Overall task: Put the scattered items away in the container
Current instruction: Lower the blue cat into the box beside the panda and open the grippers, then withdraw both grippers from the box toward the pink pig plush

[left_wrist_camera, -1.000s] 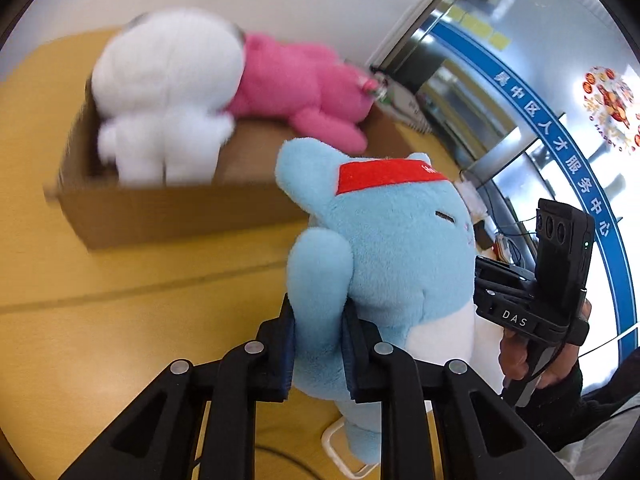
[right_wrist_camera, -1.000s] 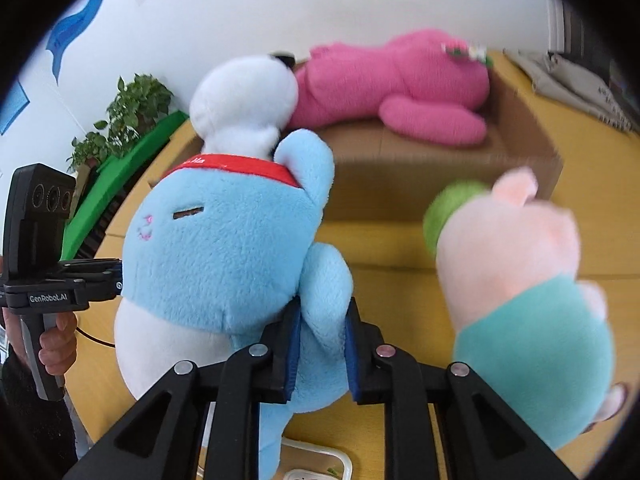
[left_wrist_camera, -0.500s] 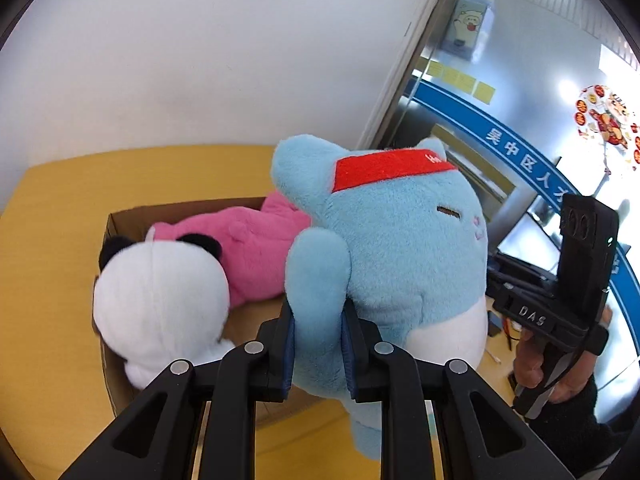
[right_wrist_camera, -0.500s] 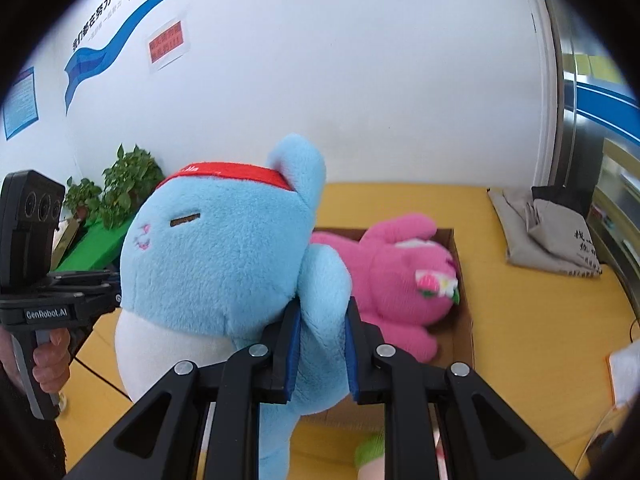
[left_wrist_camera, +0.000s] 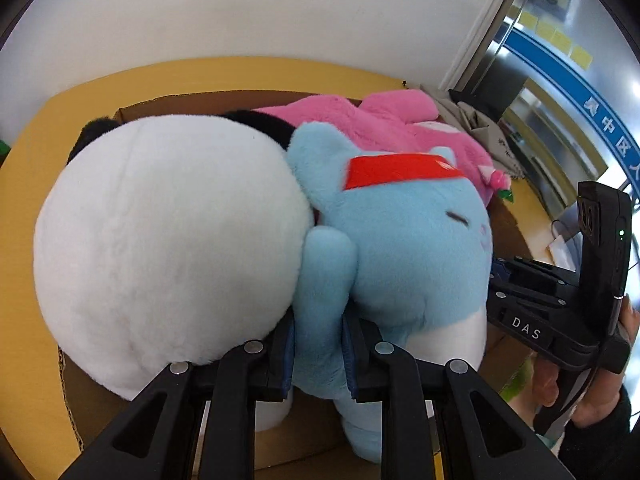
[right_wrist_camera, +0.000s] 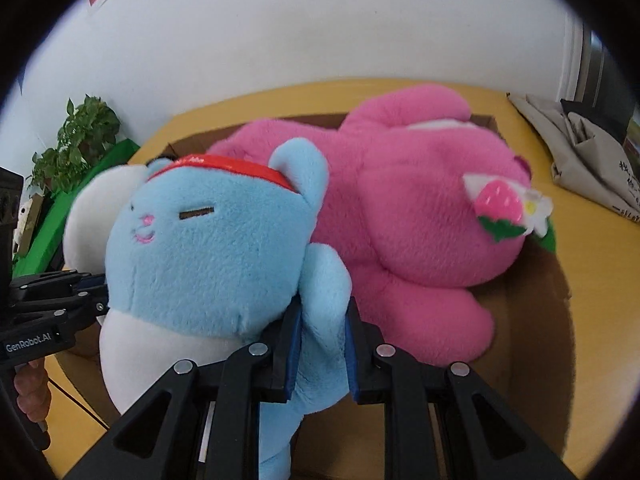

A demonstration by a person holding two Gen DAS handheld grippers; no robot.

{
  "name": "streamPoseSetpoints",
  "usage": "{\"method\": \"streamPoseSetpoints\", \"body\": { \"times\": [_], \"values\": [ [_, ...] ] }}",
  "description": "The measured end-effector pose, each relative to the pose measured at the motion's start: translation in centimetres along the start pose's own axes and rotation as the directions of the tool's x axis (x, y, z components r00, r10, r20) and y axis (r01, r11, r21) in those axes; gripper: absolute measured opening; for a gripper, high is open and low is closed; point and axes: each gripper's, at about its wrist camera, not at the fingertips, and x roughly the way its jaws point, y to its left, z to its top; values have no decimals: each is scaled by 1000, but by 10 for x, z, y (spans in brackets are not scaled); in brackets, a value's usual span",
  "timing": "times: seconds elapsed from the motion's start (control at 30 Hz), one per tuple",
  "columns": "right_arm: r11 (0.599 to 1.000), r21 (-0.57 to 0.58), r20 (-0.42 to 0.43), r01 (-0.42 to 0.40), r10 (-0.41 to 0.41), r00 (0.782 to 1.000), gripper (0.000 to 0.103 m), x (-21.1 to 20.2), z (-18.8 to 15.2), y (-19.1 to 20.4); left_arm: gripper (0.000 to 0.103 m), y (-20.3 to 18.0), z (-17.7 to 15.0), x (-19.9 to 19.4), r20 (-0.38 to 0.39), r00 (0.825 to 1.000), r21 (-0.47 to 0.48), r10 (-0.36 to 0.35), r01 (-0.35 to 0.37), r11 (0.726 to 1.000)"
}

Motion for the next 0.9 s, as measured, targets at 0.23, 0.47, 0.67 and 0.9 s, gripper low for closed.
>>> {"method": "streamPoseSetpoints", "body": {
  "times": [0.23, 0.47, 0.67, 0.9],
  "values": [
    [1000, 27, -25, 16, -16, 1000, 28, 12, -16, -1, 27, -5, -6, 6, 5, 997, -4, 78, -78, 997],
    [997, 19, 63, 69, -70, 996, 61, -38, -24, -1, 53, -6, -19, -39, 95, 991, -46, 92, -88, 995],
    [996, -29, 246, 80, -70, 967, 81, -119, -37, 18, 103, -21, -43, -101, 249, 955, -48, 160, -153, 987],
    [991, -20, 250, 130, -121, 960, 81, -147, -53, 36, 103, -38, -72, -170, 413, 881, -63, 229, -223, 973]
  ]
}}
